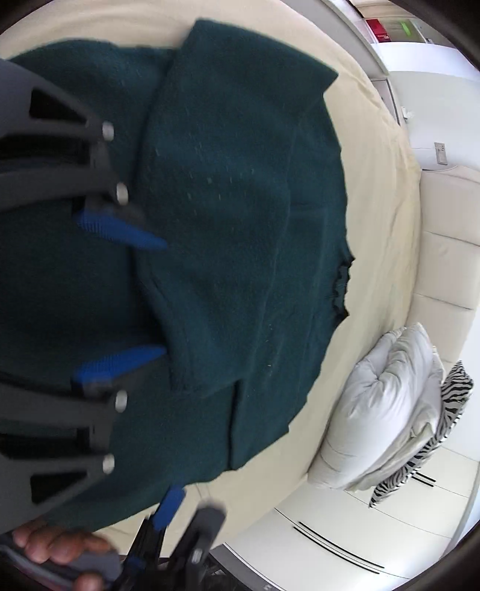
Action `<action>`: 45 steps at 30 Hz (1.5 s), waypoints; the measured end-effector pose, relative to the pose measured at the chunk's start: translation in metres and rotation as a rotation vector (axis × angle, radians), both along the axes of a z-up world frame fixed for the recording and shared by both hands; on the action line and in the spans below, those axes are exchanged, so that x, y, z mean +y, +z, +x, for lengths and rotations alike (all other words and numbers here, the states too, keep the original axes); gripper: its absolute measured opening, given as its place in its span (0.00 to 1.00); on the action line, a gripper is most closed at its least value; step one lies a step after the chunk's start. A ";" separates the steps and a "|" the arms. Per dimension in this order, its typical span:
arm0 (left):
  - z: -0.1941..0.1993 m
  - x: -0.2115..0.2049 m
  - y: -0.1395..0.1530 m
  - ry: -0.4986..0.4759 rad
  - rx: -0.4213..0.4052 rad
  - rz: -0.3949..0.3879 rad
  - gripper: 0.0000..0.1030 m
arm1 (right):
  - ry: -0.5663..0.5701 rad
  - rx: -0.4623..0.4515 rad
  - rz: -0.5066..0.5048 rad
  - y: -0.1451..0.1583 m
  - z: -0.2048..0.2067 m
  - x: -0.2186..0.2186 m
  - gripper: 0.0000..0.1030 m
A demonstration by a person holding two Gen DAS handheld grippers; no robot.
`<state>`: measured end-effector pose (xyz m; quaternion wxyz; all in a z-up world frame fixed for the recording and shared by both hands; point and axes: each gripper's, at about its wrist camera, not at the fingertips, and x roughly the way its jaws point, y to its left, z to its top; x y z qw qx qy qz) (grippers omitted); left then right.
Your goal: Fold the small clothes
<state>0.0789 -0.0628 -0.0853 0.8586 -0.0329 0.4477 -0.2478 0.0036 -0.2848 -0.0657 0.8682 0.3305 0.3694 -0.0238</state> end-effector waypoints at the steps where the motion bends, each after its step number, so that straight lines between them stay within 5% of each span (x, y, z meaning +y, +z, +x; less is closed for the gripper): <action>1: -0.005 0.011 0.007 0.001 -0.017 -0.021 0.71 | 0.029 0.015 0.010 -0.004 0.011 0.004 0.98; 4: -0.010 0.034 0.016 0.021 -0.003 -0.091 0.71 | 0.101 0.048 0.039 -0.015 0.042 0.018 0.90; 8: -0.006 0.077 0.022 0.103 0.013 -0.176 0.71 | 0.166 0.139 0.042 -0.039 0.088 0.037 0.60; 10: 0.000 0.101 0.022 0.156 0.024 -0.218 0.71 | 0.156 0.177 0.032 -0.050 0.101 0.041 0.54; 17: 0.016 0.159 0.027 0.284 0.018 -0.279 0.70 | 0.225 0.186 -0.200 -0.039 0.117 0.076 0.09; 26: 0.050 0.179 0.043 0.373 -0.017 -0.306 0.70 | 0.307 -0.013 -0.470 0.055 0.114 0.101 0.06; 32: 0.079 0.170 0.040 0.371 -0.026 -0.259 0.74 | 0.258 -0.121 -0.463 0.090 0.126 0.056 0.06; 34: 0.094 0.163 0.029 0.367 0.003 -0.238 0.74 | 0.223 -0.096 -0.462 0.084 0.137 0.034 0.06; 39: 0.123 0.150 0.006 0.367 0.069 -0.177 0.74 | 0.161 0.091 -0.325 0.005 0.171 -0.031 0.06; 45: 0.159 0.134 -0.009 0.356 0.094 -0.077 0.74 | 0.164 0.111 -0.215 -0.031 0.168 -0.041 0.11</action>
